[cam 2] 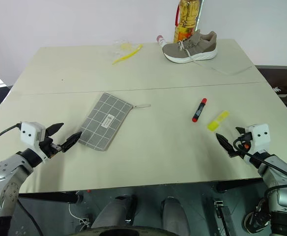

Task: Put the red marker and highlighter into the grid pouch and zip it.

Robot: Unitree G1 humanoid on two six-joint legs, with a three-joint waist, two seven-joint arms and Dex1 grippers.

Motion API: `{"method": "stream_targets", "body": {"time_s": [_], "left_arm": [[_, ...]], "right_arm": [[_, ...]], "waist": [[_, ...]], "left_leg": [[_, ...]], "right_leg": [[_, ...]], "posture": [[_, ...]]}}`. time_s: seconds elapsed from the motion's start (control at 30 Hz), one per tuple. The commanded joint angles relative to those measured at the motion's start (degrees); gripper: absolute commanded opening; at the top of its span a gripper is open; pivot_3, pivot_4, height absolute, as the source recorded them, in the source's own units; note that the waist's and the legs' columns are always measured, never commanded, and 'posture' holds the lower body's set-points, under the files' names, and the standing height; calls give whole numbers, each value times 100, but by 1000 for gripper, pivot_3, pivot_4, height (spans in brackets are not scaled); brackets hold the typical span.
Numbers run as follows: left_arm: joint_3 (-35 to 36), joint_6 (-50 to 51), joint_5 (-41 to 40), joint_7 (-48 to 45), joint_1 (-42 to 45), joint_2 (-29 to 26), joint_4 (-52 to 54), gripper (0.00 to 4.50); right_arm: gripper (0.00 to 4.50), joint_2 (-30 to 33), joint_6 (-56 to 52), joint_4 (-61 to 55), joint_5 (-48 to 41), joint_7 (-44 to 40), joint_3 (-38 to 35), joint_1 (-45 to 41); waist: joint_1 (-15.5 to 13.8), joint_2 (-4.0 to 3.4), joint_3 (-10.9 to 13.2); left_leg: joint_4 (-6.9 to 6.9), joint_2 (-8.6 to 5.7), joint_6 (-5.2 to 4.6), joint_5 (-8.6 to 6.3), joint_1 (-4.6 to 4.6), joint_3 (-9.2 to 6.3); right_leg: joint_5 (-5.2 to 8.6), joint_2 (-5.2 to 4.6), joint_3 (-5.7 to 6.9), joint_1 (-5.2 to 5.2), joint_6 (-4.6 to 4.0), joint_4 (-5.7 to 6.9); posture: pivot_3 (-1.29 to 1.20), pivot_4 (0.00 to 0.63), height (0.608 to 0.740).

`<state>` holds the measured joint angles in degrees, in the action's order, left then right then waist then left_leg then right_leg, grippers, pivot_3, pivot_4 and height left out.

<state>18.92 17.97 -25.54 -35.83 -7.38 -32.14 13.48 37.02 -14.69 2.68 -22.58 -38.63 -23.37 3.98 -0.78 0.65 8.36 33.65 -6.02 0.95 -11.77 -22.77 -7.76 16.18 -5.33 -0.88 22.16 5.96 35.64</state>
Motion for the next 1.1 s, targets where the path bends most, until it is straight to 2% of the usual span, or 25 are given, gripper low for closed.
{"method": "stream_targets", "body": {"time_s": [0.03, 0.2, 0.33, 0.47, 0.6, 0.73, 0.9, 1.1], "left_arm": [[58, -185, 8, 26, 15, 48, 195, 4478], [35, -299, -71, -134, 7, 74, 320, 4478], [-43, -437, -19, -496, -228, -101, 612, 4478], [-358, -1133, 937, -659, -490, -513, 593, 4478], [-606, -1785, 1588, -721, -602, -806, 475, 4478], [-809, -2196, 2142, -633, -485, -975, 321, 4478], [-1071, -2555, 2672, -528, -368, -1063, 81, 4478], [-1590, -2892, 3252, -285, -6, -958, -217, 4478]], "right_arm": [[4500, -23, 146, -14, -18, -18, -58, -92], [4500, -25, 168, -39, -29, -31, -3, -165], [4500, 148, -25, -643, -81, -389, 416, -283], [4500, 164, -322, -1420, -141, -736, 1116, -480], [4500, -207, -605, -2075, -141, -688, 1950, -960], [4500, -901, -599, -2255, 392, -291, 2960, -1515], [4500, -1311, -364, -1852, 848, 39, 3344, -1737], [4500, -1627, -139, -1483, 1005, 33, 3541, -2025]], "waist": [[0, 0, 0], [0, 0, 0], [15, -1, 0], [17, -5, 1], [1, -4, 1], [2, -2, 1], [-12, 2, -1], [14, 0, 0]], "left_leg": [[0, 0, 0, 0, 0, 0], [0, 0, 0, 0, 0, 0], [0, 0, 0, 0, 0, 2], [-3, 3, 0, 0, 0, 3], [-4, 6, 1, -2, -3, 7], [-7, 6, 11, -10, -7, 6], [-21, -7, 0, -11, -9, 5], [-22, -7, -8, -8, 8, 6]], "right_leg": [[0, 0, 0, 0, 0, 0], [0, 0, 0, 0, 0, 0], [0, 0, -1, 0, 0, -1], [0, 0, -1, 3, -1, -1], [-1, -3, 0, 4, -3, -11], [-2, -4, 2, 17, -4, -13], [-4, -12, 4, 33, -2, -31], [-7, -10, 3, 28, 3, -17]], "posture": [[0, 150, 740], [0, 150, 740], [0, 150, 740], [0, 150, 740], [0, 150, 740], [0, 150, 740], [0, 150, 740], [0, 150, 740]]}}
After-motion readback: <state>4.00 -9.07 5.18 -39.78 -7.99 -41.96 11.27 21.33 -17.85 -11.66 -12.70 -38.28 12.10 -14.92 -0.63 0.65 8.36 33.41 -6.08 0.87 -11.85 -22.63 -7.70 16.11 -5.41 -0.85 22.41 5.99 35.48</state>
